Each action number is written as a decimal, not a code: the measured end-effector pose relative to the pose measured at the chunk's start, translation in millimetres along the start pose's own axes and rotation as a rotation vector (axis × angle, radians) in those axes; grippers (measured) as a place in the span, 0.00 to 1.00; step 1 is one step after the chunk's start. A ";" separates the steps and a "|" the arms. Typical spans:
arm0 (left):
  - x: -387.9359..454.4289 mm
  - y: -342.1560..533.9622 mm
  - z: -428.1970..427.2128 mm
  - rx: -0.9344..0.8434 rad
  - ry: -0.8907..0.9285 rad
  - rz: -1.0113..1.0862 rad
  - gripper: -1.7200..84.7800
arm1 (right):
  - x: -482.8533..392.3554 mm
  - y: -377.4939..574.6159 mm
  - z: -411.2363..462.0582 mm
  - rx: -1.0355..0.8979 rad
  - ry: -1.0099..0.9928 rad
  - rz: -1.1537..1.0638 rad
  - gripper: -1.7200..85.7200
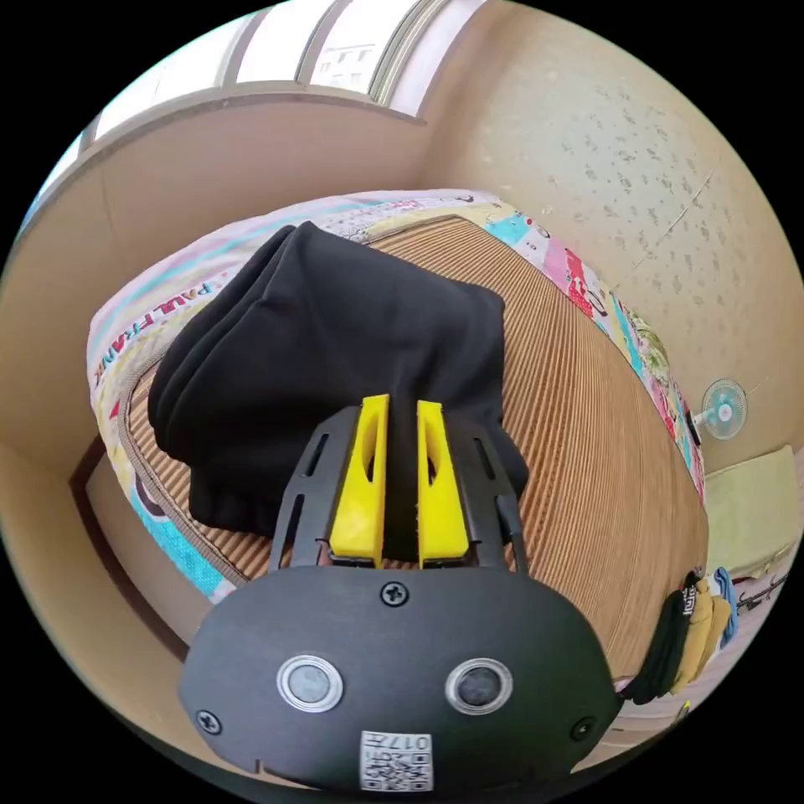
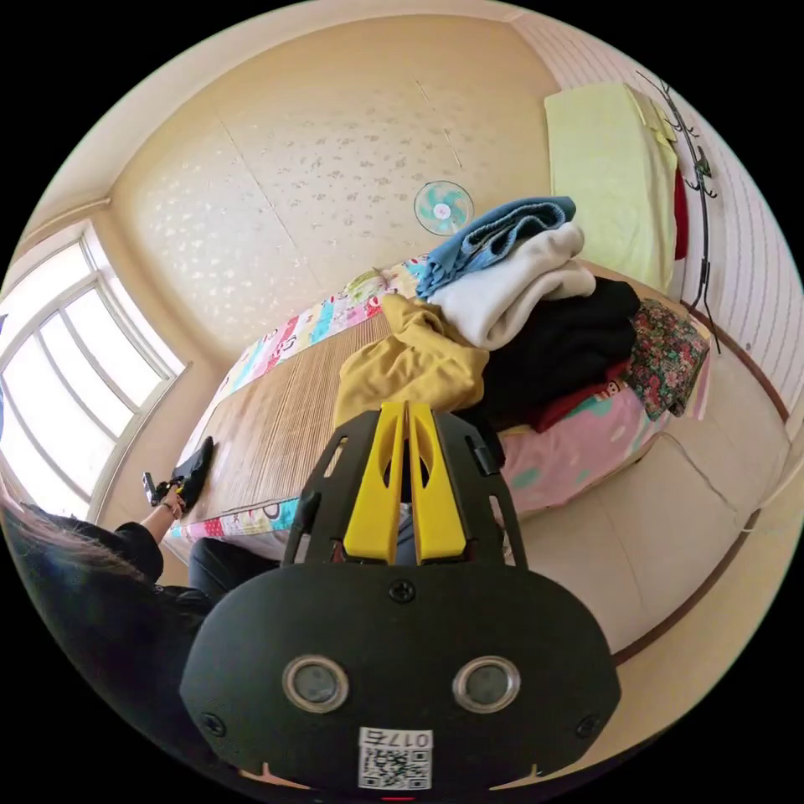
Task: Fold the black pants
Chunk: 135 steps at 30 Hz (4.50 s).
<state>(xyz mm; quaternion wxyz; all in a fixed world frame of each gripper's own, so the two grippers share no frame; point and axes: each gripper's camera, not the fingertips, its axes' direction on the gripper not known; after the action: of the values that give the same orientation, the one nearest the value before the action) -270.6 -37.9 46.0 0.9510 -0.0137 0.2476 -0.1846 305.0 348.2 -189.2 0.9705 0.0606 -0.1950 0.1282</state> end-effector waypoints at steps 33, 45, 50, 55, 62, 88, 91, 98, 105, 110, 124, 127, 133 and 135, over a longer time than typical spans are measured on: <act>124.9 243.9 -64.2 -0.297 0.446 0.578 0.07 | -289.3 -63.3 215.0 -0.661 -0.780 -0.682 0.18; 18.6 268.1 -99.8 -0.427 0.662 0.344 0.09 | -347.0 -80.0 446.7 -1.053 -0.394 -0.281 0.09; -53.2 214.3 -117.8 -0.258 0.911 0.013 0.13 | -243.6 -105.8 389.6 -0.928 -0.710 -0.051 0.06; -12.0 173.6 -87.4 -0.357 0.862 0.128 0.19 | -174.9 -123.2 325.5 -0.950 -1.093 0.070 0.06; 49.0 213.3 -124.1 -0.320 1.102 0.232 0.23 | -72.1 -97.7 231.7 -0.738 -1.640 0.323 0.06; 331.3 -176.0 -263.7 0.102 0.633 0.454 0.11 | -165.8 -578.5 66.2 0.148 -0.564 -0.110 0.09; 304.4 -156.0 -193.1 0.091 0.559 0.513 0.14 | -192.2 -545.3 108.1 0.120 -0.473 -0.304 0.10; 167.4 36.3 33.7 -0.395 0.363 0.681 0.14 | -127.9 -323.6 248.2 -0.237 -0.392 -0.370 0.10; 54.8 204.6 41.2 -0.257 0.349 0.356 0.03 | -91.2 -114.0 299.9 -0.548 -0.145 -0.365 0.10; 29.3 242.4 33.6 -0.368 0.528 0.089 0.02 | -98.5 -81.3 264.6 -0.600 -0.211 -0.214 0.05; 81.4 278.4 -3.7 -0.474 0.645 0.419 0.11 | -31.8 -80.3 242.8 -0.521 -0.098 -0.113 0.15; 82.5 286.0 -10.6 -0.498 0.660 0.472 0.11 | -28.6 -78.5 238.8 -0.628 -0.110 -0.148 0.13; 57.7 284.3 -24.8 -0.489 0.671 0.474 0.11 | 6.0 -56.7 233.6 -0.557 -0.286 -0.048 0.12; 44.8 280.9 -33.7 -0.484 0.685 0.462 0.11 | 9.9 -59.9 228.6 -0.589 -0.280 -0.085 0.07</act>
<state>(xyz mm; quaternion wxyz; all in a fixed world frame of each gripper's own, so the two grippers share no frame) -153.7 209.8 -37.4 0.8003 -0.1179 0.5792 0.1007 247.2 254.6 20.2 0.9145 -0.1978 -0.3525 0.0160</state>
